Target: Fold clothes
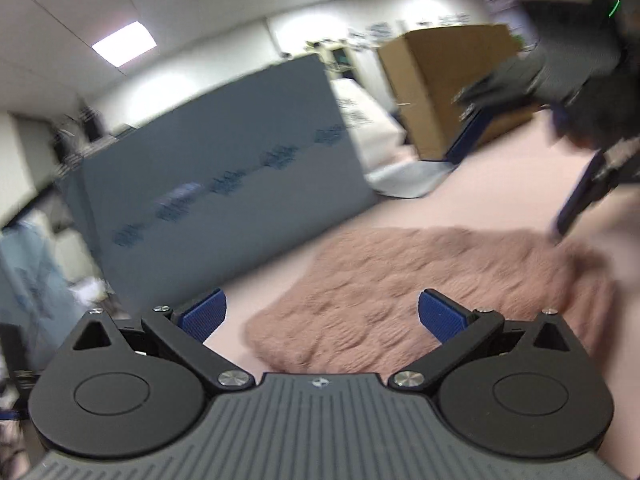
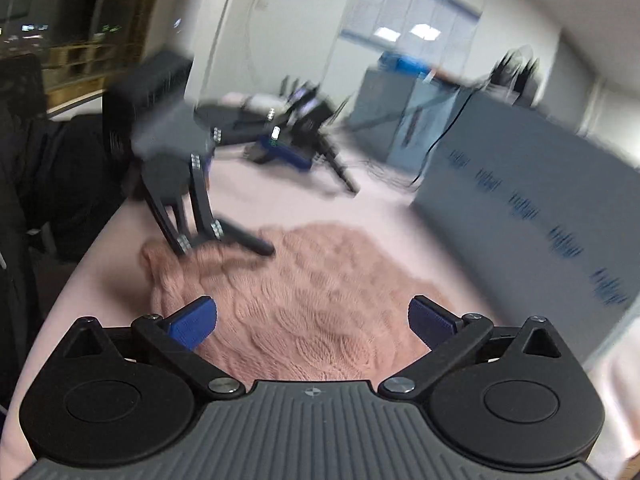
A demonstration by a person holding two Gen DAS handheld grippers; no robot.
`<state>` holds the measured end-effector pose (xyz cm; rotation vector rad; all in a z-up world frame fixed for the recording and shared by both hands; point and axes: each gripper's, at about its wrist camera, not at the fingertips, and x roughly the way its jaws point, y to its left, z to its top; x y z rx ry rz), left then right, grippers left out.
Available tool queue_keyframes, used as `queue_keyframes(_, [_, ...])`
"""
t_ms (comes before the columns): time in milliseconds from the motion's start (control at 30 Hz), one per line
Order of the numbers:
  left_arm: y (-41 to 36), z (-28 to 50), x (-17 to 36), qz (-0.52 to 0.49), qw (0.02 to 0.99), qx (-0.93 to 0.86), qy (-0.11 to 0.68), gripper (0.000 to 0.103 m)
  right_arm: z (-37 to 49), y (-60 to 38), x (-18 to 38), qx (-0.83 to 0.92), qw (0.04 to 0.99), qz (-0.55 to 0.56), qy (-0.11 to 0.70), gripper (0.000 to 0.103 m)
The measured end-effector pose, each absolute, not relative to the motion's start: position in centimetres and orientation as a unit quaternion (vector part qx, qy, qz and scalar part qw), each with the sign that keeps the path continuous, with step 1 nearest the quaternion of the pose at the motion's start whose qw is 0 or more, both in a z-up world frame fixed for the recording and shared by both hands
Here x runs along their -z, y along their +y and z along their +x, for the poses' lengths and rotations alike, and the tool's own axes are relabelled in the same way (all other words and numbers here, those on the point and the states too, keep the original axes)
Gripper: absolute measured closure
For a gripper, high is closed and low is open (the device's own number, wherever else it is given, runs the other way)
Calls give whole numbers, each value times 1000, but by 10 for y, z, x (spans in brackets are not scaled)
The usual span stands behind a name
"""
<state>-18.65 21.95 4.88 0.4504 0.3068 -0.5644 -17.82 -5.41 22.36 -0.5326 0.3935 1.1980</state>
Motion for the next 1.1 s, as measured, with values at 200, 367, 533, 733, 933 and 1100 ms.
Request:
queue_keyframes(200, [211, -145, -44, 236, 876, 343, 242, 0, -142, -37, -210, -577, 745, -238, 236, 0])
queue_keyframes(367, [240, -117, -34, 134, 898, 265, 326, 0, -117, -64, -192, -530, 787, -50, 312, 0])
queue_keyframes(533, [270, -112, -34, 6, 886, 226, 404, 0, -91, -94, -174, -466, 768, 155, 411, 0])
queue_keyframes(733, [287, -95, -24, -130, 849, 209, 468, 0, -66, -96, -162, -409, 754, 245, 451, 0])
queue_keyframes(933, [309, -56, -9, -340, 786, 179, 484, 0, -41, -89, -154, -399, 751, 289, 440, 0])
queue_keyframes(1100, [299, -43, -10, -350, 780, 167, 491, 0, -31, -76, -157, -386, 755, 279, 450, 2])
